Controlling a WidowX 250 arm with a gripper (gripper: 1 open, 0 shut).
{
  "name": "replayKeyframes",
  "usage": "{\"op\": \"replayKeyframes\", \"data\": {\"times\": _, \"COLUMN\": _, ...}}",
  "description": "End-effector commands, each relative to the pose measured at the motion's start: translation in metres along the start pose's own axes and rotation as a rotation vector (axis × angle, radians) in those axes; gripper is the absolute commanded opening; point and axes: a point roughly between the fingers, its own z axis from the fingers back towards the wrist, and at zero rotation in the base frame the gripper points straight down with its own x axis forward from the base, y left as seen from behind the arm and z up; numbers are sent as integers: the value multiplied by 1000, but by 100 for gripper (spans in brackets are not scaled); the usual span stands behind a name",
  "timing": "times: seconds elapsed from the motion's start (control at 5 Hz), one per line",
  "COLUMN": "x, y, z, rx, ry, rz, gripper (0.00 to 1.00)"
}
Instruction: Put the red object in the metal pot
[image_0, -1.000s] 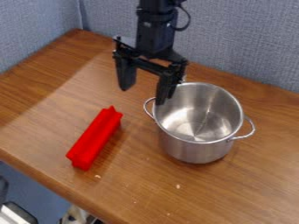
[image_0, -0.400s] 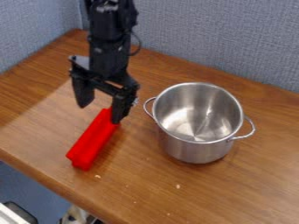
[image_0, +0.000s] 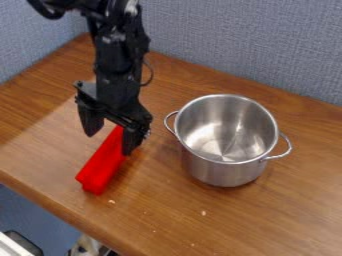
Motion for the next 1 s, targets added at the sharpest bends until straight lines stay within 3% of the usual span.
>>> {"op": "replayKeyframes", "data": {"times": 0.0, "x": 3, "y": 4, "z": -10, "rx": 4, "ry": -9, "rz": 3, "gripper": 100}}
{"op": "replayKeyframes", "data": {"times": 0.6, "x": 7, "y": 1, "z": -23, "rx": 3, "ry": -24, "rz": 1, "gripper": 100}}
{"op": "replayKeyframes", "data": {"times": 0.8, "x": 7, "y": 2, "z": -25, "rx": -2, "ry": -24, "rz": 3, "gripper": 0}}
